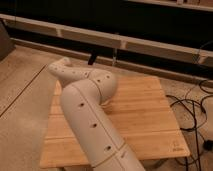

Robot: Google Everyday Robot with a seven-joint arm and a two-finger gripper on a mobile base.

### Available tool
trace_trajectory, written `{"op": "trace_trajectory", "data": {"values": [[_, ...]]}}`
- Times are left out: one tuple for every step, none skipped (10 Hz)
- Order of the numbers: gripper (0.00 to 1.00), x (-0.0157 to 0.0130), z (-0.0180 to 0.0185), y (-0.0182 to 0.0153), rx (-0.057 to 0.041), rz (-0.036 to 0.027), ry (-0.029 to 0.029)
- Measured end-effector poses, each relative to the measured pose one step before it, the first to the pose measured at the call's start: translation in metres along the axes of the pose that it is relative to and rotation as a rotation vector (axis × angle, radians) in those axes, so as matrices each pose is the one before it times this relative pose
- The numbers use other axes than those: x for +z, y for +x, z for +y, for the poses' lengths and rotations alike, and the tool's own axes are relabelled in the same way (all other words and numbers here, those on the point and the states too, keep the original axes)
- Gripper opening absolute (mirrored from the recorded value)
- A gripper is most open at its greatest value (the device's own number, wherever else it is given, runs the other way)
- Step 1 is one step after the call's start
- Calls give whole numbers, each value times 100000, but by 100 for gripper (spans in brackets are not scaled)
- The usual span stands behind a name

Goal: Wipe the white sponge on the table

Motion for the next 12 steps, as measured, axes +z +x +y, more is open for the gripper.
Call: {"op": "trace_trajectory", "data": {"values": [[0, -276, 764, -899, -2704, -1699, 452], [0, -265, 549, -653, -2024, -1552, 223], [0, -484, 1056, -1254, -3626, -3375, -154], [0, -136, 652, -524, -2365, -1028, 159], [0, 15, 785, -534, -2727, -760, 5], [0, 289, 743, -560, -2650, -683, -416], [0, 349, 863, -530, -2291, -505, -431], [0, 218, 720, -389, -1728, -414, -423], [0, 58, 1005, -504, -1970, -1096, -1144], [0, -68, 1255, -524, -1671, -1914, -2309], [0, -267, 802, -381, -985, -1755, -1251], [0, -454, 1514, -403, -2054, -2466, -1449]]}}
